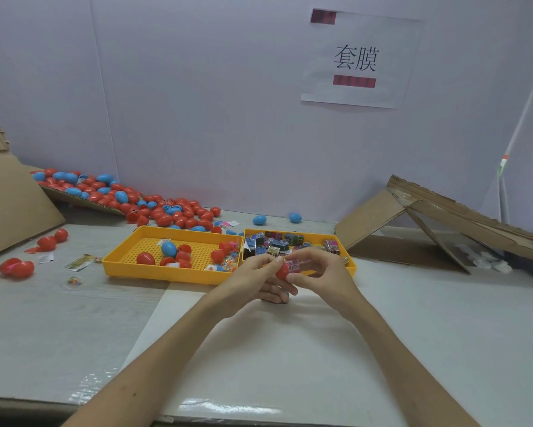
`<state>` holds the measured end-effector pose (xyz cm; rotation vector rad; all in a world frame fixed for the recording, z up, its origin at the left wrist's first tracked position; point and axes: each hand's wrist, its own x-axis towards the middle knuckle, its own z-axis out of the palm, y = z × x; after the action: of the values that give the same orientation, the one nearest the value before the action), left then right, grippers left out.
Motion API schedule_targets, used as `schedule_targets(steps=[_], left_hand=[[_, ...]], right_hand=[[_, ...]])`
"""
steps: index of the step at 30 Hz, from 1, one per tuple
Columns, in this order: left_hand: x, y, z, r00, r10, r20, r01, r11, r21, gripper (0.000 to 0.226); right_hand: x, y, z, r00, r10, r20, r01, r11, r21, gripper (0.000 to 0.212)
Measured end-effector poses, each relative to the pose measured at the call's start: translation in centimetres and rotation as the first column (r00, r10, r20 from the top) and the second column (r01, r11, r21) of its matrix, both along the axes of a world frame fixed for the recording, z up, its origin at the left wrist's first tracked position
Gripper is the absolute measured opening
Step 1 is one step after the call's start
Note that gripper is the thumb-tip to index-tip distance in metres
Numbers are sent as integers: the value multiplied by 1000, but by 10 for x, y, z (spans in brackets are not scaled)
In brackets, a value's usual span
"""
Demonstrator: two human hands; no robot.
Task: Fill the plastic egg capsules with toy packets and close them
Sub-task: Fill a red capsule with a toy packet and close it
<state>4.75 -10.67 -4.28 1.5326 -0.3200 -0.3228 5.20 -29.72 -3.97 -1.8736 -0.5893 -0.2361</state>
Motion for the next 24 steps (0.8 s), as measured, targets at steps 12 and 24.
schedule_targets(steps=[12,24], left_hand=[[-1,-2,-1,999,-12,-50,8,997,-71,33],[-2,0,3,1000,22,-21,-23,995,-93,33]], right_hand=[[1,4,-3,999,-28,-17,28,1000,-5,36],[2,6,-8,984,-110,141,115,993,-27,36]])
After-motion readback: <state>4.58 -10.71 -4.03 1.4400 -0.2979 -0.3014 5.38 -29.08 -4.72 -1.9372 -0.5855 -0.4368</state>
